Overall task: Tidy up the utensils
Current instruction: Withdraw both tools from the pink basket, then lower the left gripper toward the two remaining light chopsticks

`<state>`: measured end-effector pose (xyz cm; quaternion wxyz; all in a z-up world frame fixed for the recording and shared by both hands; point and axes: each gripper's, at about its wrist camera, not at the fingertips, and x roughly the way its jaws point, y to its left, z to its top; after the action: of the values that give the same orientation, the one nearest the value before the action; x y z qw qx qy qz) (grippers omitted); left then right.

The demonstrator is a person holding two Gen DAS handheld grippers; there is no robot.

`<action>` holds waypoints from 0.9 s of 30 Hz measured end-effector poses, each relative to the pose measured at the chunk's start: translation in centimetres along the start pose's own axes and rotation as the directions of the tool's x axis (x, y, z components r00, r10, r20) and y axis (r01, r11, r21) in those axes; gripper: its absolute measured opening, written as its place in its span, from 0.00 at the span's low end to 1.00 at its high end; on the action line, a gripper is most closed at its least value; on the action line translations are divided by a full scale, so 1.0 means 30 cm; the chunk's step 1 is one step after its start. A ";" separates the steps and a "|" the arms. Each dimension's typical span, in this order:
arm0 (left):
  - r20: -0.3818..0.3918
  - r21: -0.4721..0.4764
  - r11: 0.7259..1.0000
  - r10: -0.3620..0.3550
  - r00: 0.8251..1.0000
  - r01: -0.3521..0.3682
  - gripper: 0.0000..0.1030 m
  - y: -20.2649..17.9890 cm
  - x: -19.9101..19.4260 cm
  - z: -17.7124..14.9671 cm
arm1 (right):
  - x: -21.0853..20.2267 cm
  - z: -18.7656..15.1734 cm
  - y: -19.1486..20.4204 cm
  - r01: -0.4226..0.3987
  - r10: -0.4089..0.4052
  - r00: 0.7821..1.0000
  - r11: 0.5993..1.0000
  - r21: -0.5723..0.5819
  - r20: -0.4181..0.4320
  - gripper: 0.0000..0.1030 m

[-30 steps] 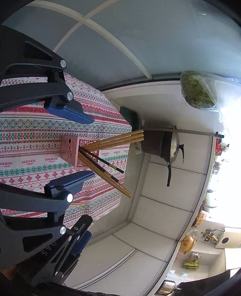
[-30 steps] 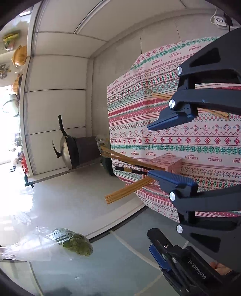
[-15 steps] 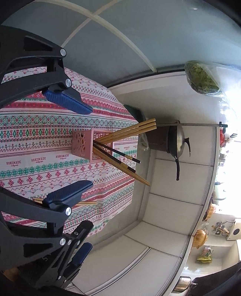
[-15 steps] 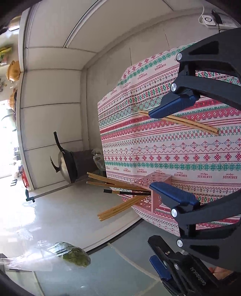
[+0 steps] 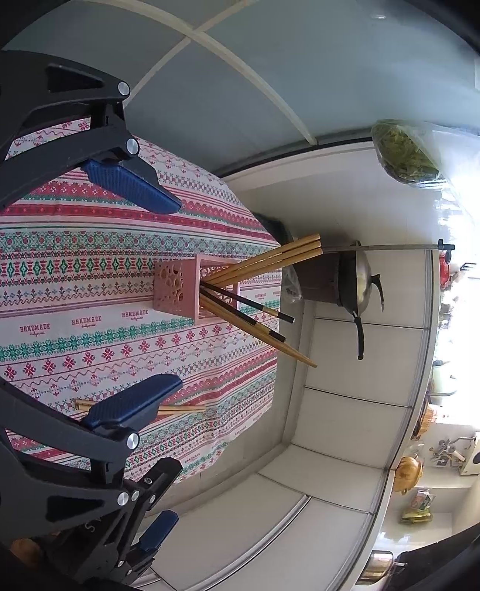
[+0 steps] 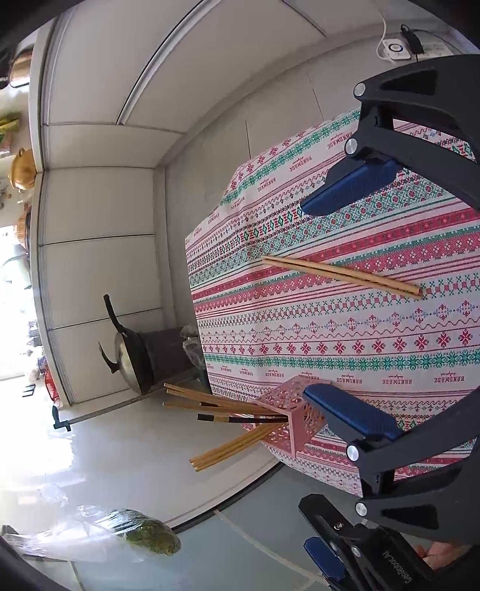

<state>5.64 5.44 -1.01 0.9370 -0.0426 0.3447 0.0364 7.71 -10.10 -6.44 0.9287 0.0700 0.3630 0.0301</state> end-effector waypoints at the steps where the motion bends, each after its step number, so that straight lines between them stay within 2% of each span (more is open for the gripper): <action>1: -0.001 0.003 1.000 0.001 1.000 -0.001 0.83 -0.002 0.001 -0.002 | 0.000 0.000 -0.004 0.004 -0.004 1.000 1.000 0.003 -0.001 0.88; 9: -0.005 0.009 1.000 0.013 1.000 -0.013 0.92 -0.006 0.011 -0.018 | 0.005 -0.008 -0.039 0.034 -0.034 0.999 0.999 0.028 -0.020 0.90; 17: -0.035 0.025 1.000 0.013 0.999 -0.012 0.93 -0.024 0.039 -0.037 | 0.019 -0.041 -0.075 0.048 -0.046 0.997 0.998 0.030 -0.056 0.92; 23: -0.096 0.081 0.997 0.006 0.995 0.002 0.93 -0.082 0.095 -0.071 | 0.023 -0.079 -0.157 0.077 -0.068 0.992 0.994 0.078 -0.105 0.93; 25: -0.153 0.101 0.994 -0.017 0.988 0.033 0.93 -0.112 0.139 -0.097 | 0.026 -0.087 -0.212 0.094 -0.077 0.988 0.988 0.125 -0.134 0.93; 27: -0.232 0.136 0.988 -0.042 0.972 0.075 0.93 -0.152 0.195 -0.130 | 0.030 -0.097 -0.278 0.110 -0.079 0.983 0.977 0.185 -0.168 0.93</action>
<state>8.03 0.71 -7.53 0.8925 0.0110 0.4503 -0.0212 6.43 -17.94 -10.43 0.8857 0.1399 0.4404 -0.0443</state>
